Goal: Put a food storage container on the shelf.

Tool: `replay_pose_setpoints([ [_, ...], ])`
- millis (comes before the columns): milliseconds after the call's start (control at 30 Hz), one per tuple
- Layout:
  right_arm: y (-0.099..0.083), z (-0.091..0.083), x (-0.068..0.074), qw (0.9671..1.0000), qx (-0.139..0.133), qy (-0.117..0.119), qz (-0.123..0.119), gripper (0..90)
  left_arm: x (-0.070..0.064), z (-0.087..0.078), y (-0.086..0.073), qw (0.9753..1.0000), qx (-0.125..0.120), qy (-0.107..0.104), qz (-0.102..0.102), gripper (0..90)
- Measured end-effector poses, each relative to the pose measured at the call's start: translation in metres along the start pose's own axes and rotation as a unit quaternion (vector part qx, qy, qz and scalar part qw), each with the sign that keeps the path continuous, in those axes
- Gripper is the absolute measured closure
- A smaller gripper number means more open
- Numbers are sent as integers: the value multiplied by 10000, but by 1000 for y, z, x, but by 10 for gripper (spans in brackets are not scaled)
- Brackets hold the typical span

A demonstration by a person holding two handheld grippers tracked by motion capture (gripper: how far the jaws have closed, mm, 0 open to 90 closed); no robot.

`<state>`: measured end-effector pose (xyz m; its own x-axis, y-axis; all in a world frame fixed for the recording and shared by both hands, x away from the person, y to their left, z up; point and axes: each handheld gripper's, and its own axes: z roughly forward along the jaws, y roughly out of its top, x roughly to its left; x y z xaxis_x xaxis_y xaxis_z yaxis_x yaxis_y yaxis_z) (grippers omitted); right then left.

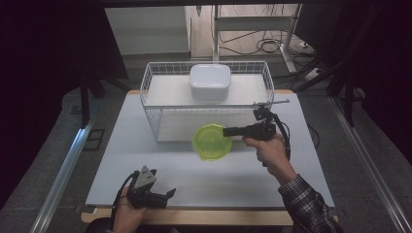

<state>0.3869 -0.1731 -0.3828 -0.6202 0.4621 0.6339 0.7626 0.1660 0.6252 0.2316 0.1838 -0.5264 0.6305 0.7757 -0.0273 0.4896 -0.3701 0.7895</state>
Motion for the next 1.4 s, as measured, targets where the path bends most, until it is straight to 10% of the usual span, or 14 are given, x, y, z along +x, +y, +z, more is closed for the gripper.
replay_pose_setpoints([
  [1400, 100, -46, 39, 9959, -899, -72, -4, 816, -2, 1, 0, 10000, 21, -42, 44, 25],
])
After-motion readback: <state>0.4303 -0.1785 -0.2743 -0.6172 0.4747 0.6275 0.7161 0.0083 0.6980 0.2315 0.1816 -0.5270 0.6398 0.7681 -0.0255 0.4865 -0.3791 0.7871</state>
